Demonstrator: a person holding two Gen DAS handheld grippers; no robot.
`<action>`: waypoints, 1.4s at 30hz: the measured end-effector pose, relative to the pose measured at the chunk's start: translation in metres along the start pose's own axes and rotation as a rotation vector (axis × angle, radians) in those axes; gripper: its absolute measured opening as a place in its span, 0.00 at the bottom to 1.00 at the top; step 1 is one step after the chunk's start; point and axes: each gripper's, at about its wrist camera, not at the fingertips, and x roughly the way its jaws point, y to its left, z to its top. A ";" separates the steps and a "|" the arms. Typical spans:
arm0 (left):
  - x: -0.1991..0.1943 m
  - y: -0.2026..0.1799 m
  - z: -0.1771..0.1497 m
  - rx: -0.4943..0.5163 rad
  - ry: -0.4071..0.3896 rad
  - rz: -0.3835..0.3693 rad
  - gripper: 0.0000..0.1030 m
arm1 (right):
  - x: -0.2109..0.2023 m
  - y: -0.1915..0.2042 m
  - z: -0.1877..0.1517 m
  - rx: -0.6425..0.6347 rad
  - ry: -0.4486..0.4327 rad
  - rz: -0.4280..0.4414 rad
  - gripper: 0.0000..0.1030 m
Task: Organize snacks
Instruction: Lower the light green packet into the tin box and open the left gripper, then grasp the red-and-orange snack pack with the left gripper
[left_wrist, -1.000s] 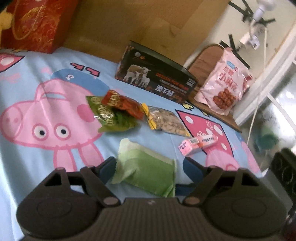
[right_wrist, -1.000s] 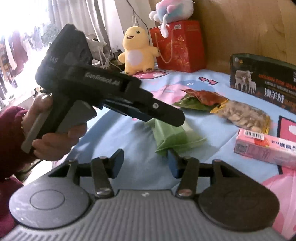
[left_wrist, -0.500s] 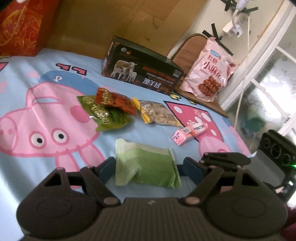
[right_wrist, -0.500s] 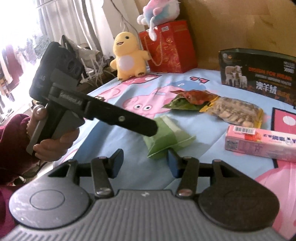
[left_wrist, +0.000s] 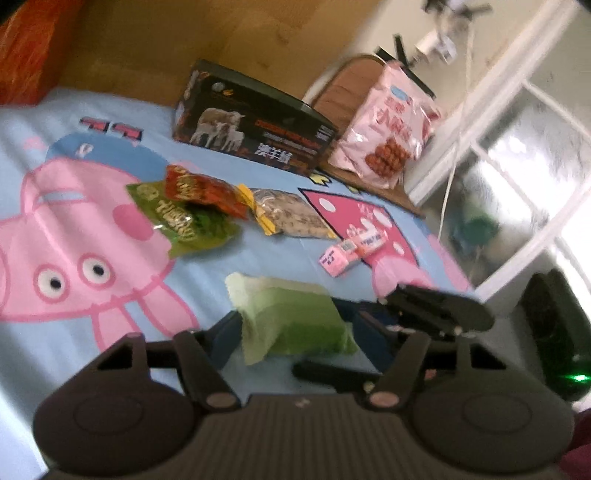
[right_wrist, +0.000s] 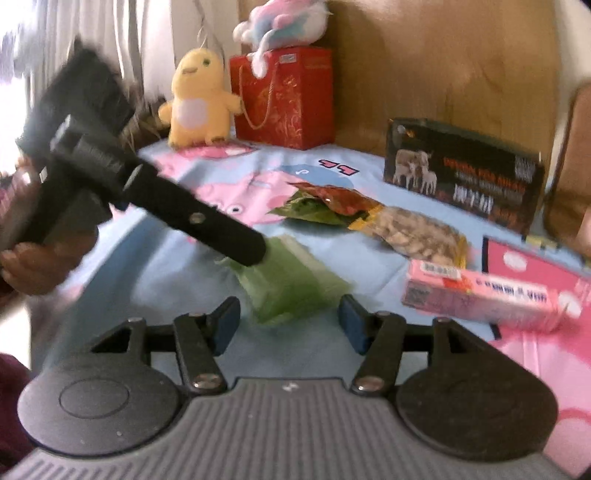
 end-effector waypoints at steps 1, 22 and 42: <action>0.000 -0.002 0.000 0.014 -0.001 0.015 0.65 | 0.002 0.005 0.001 -0.012 -0.005 -0.031 0.52; 0.073 0.017 0.217 -0.011 -0.145 -0.009 0.64 | 0.039 -0.130 0.138 0.069 -0.186 -0.290 0.47; 0.001 0.092 0.098 -0.378 -0.145 0.015 0.70 | 0.093 -0.136 0.096 0.372 0.038 -0.015 0.48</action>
